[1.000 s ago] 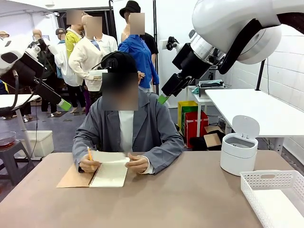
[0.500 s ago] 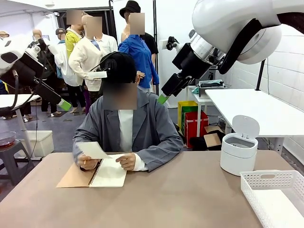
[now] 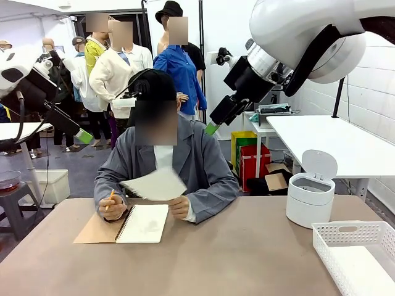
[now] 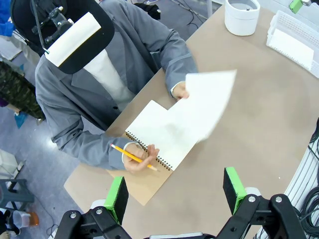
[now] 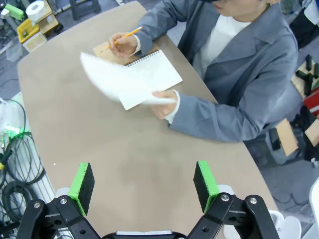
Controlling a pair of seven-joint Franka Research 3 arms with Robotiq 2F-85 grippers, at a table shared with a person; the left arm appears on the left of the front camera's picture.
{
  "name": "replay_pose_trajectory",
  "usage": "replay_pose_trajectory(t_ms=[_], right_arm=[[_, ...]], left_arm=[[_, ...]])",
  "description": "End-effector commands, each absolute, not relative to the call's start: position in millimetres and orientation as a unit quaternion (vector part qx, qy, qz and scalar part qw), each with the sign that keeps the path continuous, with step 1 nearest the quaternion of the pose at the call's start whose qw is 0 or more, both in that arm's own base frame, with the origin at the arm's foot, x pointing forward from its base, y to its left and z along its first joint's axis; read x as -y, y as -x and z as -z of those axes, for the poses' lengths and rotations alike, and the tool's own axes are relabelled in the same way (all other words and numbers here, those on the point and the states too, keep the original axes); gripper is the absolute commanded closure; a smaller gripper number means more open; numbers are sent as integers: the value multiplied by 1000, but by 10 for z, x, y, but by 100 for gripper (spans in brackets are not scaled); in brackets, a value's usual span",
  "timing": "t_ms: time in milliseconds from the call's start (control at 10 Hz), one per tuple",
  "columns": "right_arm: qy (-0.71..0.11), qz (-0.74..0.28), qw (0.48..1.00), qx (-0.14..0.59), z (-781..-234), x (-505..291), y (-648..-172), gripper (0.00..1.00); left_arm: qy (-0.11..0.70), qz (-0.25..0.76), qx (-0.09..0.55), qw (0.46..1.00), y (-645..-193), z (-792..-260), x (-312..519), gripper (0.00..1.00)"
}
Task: Sort the paper based on its condition.
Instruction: If a person hands you a paper, place it in the Organizing basket , and if it's crumpled, put it in the Trash can.
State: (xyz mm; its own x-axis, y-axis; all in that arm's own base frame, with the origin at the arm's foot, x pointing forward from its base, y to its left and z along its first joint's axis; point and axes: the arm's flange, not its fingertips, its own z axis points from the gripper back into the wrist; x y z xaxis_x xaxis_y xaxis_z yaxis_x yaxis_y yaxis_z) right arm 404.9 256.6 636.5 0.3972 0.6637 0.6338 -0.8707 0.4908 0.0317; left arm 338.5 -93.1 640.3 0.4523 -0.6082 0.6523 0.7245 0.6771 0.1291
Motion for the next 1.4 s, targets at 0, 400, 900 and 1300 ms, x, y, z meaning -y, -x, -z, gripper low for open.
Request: replay_pose_trajectory(t_ms=[0,400,900,1300], right_arm=[[-183,-470,817,280,-6353,-2566,-4047,0],[-183,-470,817,280,-6353,-2566,-4047,0],[-183,-470,817,280,-6353,-2566,-4047,0],[-188,-431,841,268,-6368,-2547,-4120,0]], left_arm=[[89,392,343,849,-3378,-6405,930,0],[89,392,343,849,-3378,-6405,930,0],[89,392,343,849,-3378,-6405,930,0],[89,392,343,849,-3378,-6405,930,0]])
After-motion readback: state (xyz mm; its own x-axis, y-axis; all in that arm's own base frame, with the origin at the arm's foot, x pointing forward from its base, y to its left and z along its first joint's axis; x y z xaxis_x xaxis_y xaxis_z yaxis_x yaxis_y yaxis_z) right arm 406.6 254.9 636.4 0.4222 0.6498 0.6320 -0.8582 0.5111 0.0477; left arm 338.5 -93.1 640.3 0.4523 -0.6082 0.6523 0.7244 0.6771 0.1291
